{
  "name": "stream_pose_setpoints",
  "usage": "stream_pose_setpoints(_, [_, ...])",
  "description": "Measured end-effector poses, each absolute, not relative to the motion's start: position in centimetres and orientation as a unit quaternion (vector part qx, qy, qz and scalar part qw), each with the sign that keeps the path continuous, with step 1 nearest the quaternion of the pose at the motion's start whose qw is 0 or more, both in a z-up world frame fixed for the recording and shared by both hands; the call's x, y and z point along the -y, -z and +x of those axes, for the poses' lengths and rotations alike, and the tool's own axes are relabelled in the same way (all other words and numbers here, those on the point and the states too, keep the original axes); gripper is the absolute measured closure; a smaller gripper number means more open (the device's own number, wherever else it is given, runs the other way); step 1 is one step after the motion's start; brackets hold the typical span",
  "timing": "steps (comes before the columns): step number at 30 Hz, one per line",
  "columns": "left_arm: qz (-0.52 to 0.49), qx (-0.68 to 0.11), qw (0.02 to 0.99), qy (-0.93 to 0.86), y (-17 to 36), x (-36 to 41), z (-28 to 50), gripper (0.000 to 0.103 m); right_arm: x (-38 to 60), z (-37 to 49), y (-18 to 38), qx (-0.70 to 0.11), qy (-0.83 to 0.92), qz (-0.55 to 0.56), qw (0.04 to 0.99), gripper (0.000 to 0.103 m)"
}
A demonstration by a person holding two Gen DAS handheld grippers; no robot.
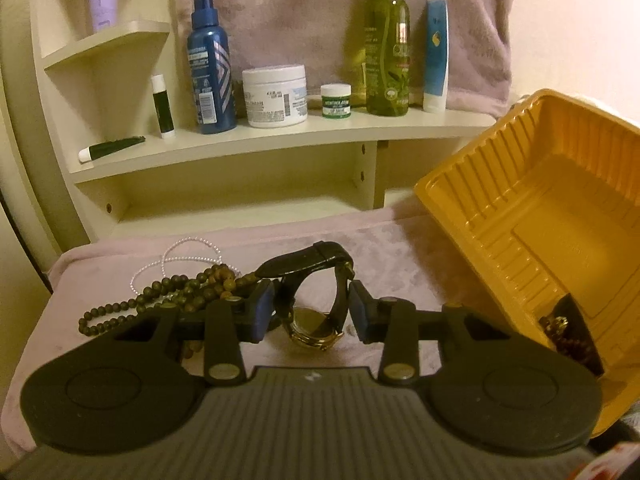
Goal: Organize jewelry
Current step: 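Lift the watch and carry it over the tray with the left tool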
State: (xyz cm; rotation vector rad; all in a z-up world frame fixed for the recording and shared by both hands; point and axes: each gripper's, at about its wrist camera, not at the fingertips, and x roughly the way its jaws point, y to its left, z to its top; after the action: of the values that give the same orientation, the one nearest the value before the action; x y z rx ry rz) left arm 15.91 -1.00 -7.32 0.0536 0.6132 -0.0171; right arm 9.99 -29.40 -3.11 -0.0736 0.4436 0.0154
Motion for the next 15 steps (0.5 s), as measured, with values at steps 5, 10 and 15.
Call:
stream_pose_setpoints(5, [0.018,-0.297,0.954,0.022,6.6,1.4,15.9,0.067,29.4,10.0,3.1,-0.22,-0.008,-0.037,0.975,0.097])
stream_pose_setpoints(10, [0.011,-0.291,0.956,0.041,5.9,2.2,15.7,0.067,29.4,10.0,3.1,-0.22,-0.008,-0.037,0.975,0.097])
stream_pose_setpoints(15, [0.003,-0.286,0.956,0.067,5.2,3.2,15.6,0.067,29.4,10.0,3.1,-0.22,-0.008,-0.036,0.975,0.097])
